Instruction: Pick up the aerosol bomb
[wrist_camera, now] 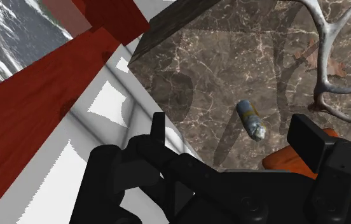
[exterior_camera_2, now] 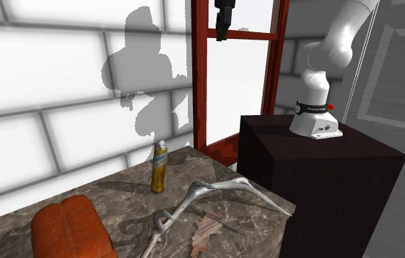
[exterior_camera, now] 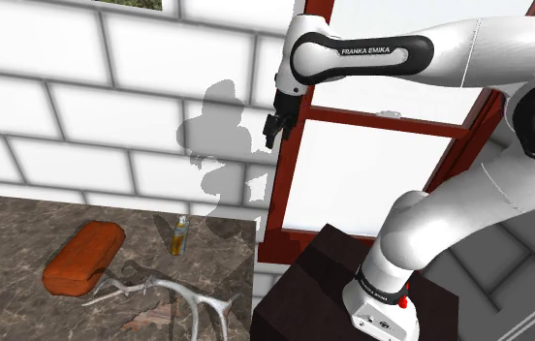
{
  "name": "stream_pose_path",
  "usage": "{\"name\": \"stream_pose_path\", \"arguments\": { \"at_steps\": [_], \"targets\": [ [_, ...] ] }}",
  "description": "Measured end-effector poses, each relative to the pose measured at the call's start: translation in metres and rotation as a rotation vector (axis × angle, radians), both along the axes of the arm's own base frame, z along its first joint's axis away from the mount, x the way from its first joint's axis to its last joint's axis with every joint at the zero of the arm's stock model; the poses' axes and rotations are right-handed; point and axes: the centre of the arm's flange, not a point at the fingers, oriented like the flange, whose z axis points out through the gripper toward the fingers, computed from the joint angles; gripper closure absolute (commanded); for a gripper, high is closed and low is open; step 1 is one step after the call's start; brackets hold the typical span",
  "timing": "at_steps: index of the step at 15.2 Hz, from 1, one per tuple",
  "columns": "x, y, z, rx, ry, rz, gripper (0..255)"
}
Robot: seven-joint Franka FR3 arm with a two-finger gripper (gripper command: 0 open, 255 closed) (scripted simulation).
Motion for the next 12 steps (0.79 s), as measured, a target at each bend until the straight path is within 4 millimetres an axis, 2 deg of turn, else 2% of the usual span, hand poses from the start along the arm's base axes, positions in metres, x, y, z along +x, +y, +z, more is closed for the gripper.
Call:
{"name": "stream_pose_path", "arguments": {
  "at_steps": [3,5,12],
  "targets": [
    [0.027,0.016,-0.030,0.030,0.030,-0.018,0],
    [0.047,0.018,-0.049,0.050,0.050,-0.031,0],
    [0.109,0.045,-0.119,0.120,0.118,-0.073,0]
  ]
}}
